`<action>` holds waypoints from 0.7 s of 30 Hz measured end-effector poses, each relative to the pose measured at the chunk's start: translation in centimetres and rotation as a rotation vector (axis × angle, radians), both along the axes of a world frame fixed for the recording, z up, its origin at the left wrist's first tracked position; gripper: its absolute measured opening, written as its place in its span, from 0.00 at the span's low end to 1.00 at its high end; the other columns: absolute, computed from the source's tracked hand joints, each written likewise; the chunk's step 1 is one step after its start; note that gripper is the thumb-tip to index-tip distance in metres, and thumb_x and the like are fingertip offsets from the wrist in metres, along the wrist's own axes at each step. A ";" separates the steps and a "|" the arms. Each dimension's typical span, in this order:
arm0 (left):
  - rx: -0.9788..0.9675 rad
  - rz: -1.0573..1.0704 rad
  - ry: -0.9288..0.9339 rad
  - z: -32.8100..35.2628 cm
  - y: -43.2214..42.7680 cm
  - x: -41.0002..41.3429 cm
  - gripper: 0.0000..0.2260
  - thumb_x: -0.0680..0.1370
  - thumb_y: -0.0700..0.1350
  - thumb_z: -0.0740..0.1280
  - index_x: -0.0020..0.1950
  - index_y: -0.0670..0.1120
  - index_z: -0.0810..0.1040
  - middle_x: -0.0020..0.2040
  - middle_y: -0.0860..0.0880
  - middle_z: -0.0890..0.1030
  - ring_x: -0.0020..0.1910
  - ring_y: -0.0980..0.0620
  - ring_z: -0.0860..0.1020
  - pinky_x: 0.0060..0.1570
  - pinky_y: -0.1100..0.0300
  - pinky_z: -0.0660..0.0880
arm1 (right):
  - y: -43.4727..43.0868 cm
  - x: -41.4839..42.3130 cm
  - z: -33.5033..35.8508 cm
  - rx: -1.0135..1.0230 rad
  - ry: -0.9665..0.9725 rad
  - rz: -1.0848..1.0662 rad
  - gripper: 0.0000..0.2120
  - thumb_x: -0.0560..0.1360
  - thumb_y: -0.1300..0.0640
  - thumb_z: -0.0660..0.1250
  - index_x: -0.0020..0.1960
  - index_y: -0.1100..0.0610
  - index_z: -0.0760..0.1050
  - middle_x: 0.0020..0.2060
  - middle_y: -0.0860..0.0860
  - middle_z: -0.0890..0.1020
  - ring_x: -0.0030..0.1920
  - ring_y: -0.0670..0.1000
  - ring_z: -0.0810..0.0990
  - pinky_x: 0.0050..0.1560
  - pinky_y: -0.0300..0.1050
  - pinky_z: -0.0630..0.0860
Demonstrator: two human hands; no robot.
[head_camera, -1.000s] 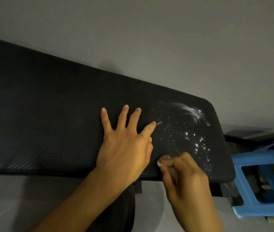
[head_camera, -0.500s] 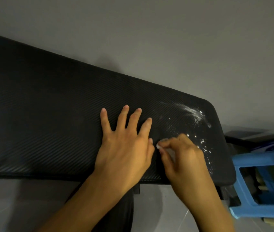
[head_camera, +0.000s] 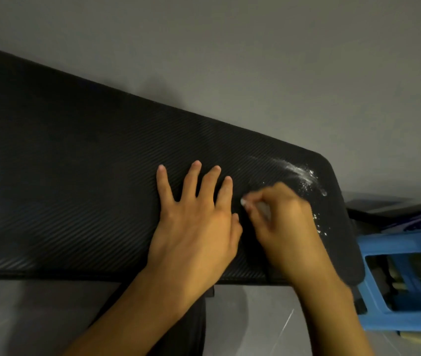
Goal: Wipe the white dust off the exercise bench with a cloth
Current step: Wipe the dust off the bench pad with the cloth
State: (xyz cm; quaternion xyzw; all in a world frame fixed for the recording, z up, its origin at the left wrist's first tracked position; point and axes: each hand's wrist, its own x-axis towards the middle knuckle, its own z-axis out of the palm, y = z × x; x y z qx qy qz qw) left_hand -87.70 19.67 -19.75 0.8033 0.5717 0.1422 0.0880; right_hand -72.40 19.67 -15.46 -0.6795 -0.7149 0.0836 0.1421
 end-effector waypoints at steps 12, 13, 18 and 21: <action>0.001 0.006 -0.033 0.0 0.0 -0.1 0.27 0.79 0.57 0.54 0.75 0.47 0.72 0.76 0.43 0.71 0.78 0.39 0.64 0.73 0.26 0.52 | 1.1 -0.6 0.0 0.030 -0.018 0.079 0.08 0.80 0.57 0.67 0.56 0.54 0.82 0.49 0.49 0.77 0.45 0.49 0.79 0.47 0.46 0.78; 0.003 0.009 -0.034 0.1 0.0 -0.1 0.27 0.79 0.57 0.55 0.75 0.47 0.72 0.76 0.43 0.71 0.78 0.39 0.64 0.73 0.25 0.52 | 1.4 -0.1 0.0 0.036 -0.016 0.075 0.07 0.80 0.57 0.67 0.56 0.54 0.82 0.49 0.50 0.77 0.46 0.50 0.79 0.47 0.48 0.79; -0.002 0.007 -0.031 0.2 -0.1 -0.2 0.27 0.80 0.57 0.55 0.76 0.47 0.72 0.76 0.44 0.71 0.79 0.40 0.63 0.74 0.26 0.52 | 8.7 -0.3 -0.3 0.064 -0.088 -0.094 0.11 0.82 0.55 0.63 0.59 0.59 0.79 0.56 0.57 0.76 0.52 0.60 0.80 0.53 0.60 0.79; -0.009 0.007 -0.029 0.4 -0.2 -0.3 0.27 0.80 0.57 0.54 0.76 0.48 0.72 0.77 0.44 0.71 0.79 0.41 0.63 0.74 0.27 0.52 | 7.8 -1.4 -0.2 0.058 -0.106 -0.067 0.11 0.82 0.57 0.63 0.59 0.59 0.79 0.56 0.56 0.76 0.52 0.59 0.80 0.53 0.58 0.79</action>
